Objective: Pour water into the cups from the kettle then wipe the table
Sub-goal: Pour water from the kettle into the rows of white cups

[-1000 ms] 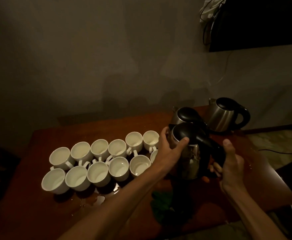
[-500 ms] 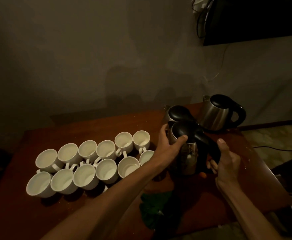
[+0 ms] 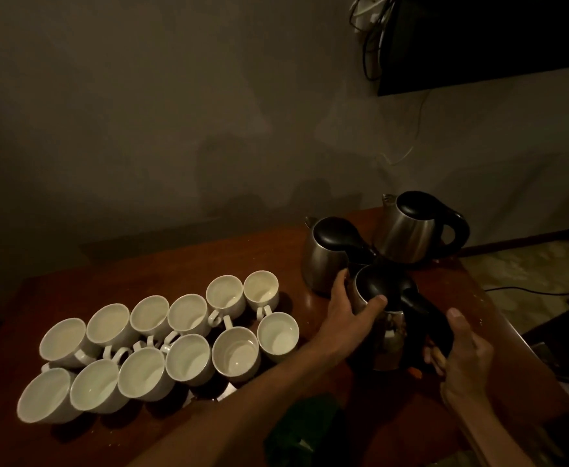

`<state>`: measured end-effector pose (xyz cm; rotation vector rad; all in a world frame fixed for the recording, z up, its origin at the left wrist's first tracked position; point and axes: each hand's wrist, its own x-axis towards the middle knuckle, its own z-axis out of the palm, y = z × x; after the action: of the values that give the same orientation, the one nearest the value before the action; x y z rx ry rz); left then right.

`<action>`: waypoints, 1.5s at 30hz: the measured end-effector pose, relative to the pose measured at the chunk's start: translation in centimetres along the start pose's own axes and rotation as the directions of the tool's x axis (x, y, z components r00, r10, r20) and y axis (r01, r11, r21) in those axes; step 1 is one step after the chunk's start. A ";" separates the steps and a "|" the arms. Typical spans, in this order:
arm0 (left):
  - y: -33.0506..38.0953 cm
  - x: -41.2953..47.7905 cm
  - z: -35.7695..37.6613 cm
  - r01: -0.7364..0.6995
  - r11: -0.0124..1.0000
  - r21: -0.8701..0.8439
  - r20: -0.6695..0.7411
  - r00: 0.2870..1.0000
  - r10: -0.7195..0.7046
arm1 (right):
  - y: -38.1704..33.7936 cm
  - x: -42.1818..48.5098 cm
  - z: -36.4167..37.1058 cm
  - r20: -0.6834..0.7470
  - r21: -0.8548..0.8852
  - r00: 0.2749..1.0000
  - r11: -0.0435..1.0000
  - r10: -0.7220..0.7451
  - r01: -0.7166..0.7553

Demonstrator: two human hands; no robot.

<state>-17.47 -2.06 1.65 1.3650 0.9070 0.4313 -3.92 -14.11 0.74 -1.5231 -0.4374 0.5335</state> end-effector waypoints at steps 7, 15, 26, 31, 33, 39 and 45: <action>-2.8 0.8 0.3 0.019 0.999 -0.033 0.001 1.000 -0.019 | 2.3 0.5 -0.3 0.008 -0.029 0.999 0.999 0.044 -0.043; -4.6 1.1 0.3 0.025 0.999 -0.045 0.005 1.000 -0.025 | 3.6 0.6 -0.3 0.017 -0.035 0.998 0.997 0.066 -0.066; -5.1 0.6 0.1 0.025 0.998 -0.061 -0.037 0.999 -0.027 | 4.3 0.8 -0.1 0.009 -0.081 0.995 0.992 0.101 -0.100; -4.2 0.6 -0.5 -0.001 0.999 -0.046 -0.050 0.999 -0.001 | 4.1 1.1 0.5 0.027 -0.074 0.995 0.993 0.097 -0.095; -4.1 0.7 -0.9 0.007 0.998 -0.056 -0.058 0.998 -0.010 | 4.2 1.3 0.9 0.056 -0.067 0.996 0.995 0.076 -0.072; -3.6 0.1 -1.7 0.047 0.980 -0.194 -0.045 0.997 -0.056 | 3.9 1.5 1.7 0.084 -0.090 0.995 0.995 0.048 -0.041; -3.9 0.7 -2.2 -0.051 0.991 -0.126 -0.120 0.992 0.036 | 3.3 1.5 2.6 0.080 -0.122 0.996 0.992 0.043 -0.033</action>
<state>-19.62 -0.85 -2.20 1.2531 0.9303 0.5990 -4.39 -11.19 -2.61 -1.6318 -0.5124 0.6103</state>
